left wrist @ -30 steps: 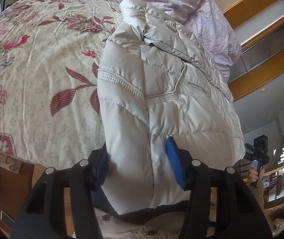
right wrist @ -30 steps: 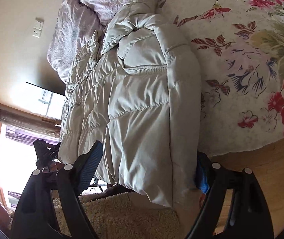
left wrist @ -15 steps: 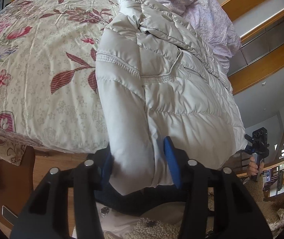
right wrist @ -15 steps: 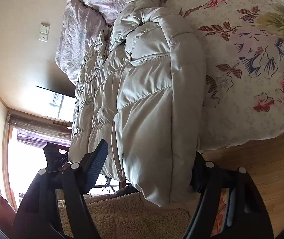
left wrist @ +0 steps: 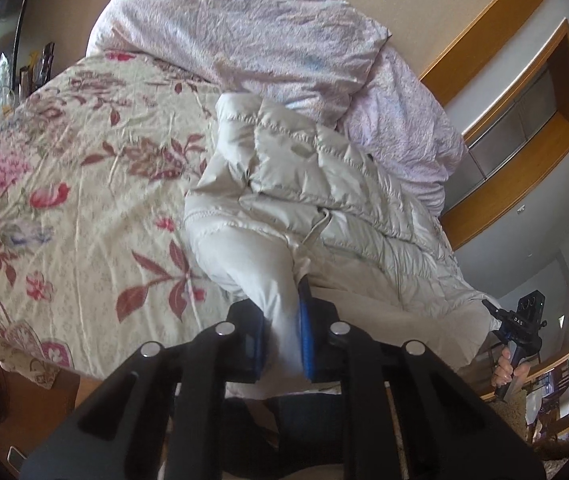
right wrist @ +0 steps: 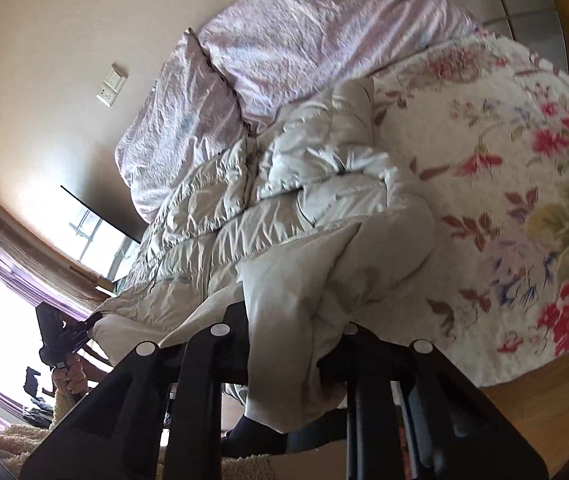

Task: Fold large clothes
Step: 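Lift the hem with both grippers and fold it toward the collar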

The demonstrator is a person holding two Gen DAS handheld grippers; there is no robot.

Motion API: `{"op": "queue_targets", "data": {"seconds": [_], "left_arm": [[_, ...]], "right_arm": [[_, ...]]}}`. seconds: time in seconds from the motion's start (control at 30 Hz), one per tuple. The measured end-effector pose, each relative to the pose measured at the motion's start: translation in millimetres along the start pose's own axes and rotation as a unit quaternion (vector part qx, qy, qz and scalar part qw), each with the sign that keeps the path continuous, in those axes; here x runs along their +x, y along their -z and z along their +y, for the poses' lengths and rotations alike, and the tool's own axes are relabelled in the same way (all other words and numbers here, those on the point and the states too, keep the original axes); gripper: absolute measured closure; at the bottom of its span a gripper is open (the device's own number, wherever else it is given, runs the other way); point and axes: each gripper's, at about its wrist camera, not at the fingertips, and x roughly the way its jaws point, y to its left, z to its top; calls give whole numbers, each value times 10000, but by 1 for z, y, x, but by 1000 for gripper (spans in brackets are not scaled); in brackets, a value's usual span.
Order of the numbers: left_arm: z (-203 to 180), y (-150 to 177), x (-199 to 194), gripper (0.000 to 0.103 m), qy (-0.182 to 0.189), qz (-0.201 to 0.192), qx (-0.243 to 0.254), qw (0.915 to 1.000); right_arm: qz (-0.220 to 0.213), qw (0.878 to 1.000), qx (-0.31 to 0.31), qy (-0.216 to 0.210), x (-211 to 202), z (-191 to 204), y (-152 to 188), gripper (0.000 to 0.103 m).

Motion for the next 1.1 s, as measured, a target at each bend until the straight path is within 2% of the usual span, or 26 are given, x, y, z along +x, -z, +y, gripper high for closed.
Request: {"op": "queue_targets", "data": {"seconds": [0.27, 0.57, 0.87, 1.1], "left_arm": [[-25, -61, 5, 89, -227, -658, 367, 9969], [-40, -127, 31, 89, -560, -1101, 523, 9910], [-45, -195, 76, 90, -937, -1352, 465, 9853], [-51, -235, 130, 90, -1441, -1404, 552, 9780]], "right_arm": [[-903, 9949, -315, 313, 8, 39, -63, 84], [-1481, 9821, -753, 886, 38, 69, -120, 84], [-1860, 9614, -1105, 1702, 88, 84, -168, 84], [-1789, 9483, -1117, 2372, 147, 74, -203, 84]]}}
